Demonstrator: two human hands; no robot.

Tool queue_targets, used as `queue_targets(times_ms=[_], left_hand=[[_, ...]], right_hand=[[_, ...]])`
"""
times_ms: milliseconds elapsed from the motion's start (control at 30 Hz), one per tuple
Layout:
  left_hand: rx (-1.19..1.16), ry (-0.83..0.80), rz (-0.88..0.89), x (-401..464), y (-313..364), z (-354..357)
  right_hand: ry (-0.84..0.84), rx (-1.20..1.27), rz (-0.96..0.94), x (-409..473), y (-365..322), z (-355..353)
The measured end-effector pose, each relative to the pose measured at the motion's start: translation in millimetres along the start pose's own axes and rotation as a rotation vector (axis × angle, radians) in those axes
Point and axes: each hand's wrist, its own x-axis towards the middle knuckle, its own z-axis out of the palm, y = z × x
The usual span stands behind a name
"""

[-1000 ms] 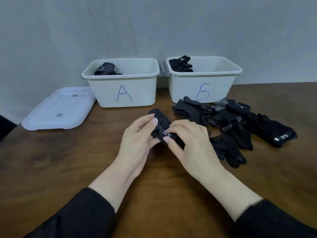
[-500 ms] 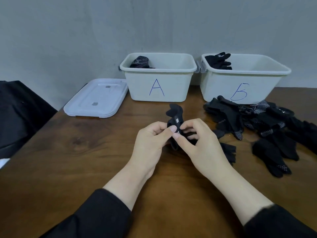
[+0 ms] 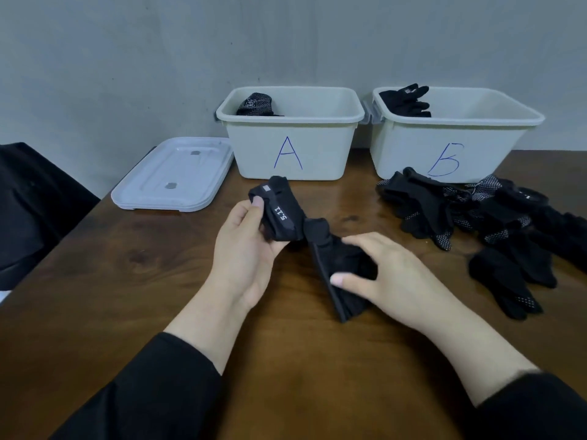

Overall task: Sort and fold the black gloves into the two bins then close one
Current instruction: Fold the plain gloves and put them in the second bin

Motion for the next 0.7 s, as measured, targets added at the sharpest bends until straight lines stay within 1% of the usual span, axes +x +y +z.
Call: queue_targets(times_ms=[33,133,233,333,433,500,533,567,600,633,667,700], left_hand=[[-0.020,-0.004,-0.004,0,-1,0],[-0.083,0.012,0.037,0,-3,1],[-0.108,0.099,0.103,4,0,-5],[-0.126,0.193,0.112,8,4,-13],[-0.028,0.222,0.109,6,10,-19],[0.121,0.248,0.138,3,15,-22],[0.248,0.265,0.192,3,19,-23],[0.437,0.264,0.266,3,24,-24],[0.656,0.230,0.347,4,30,-24],[0.880,0.148,0.432,4,36,-23],[1.114,0.022,0.484,4,40,-21],[1.354,-0.129,0.504,6,41,-20]], right_hand=[[-0.042,-0.094,-0.039,-1,-2,4],[0.016,-0.268,-0.124,3,-7,12],[0.039,-0.331,-0.093,4,-5,15],[0.101,-0.354,-0.036,2,4,10],[0.163,-0.371,0.019,3,12,3],[0.197,-0.340,0.030,5,16,3],[0.210,-0.315,0.031,6,16,3],[0.224,-0.283,0.025,9,16,2],[0.234,-0.258,0.008,12,15,1],[0.232,-0.245,-0.016,17,14,-2],[0.207,-0.242,-0.042,23,12,-5],[0.147,-0.238,-0.065,29,10,-9]])
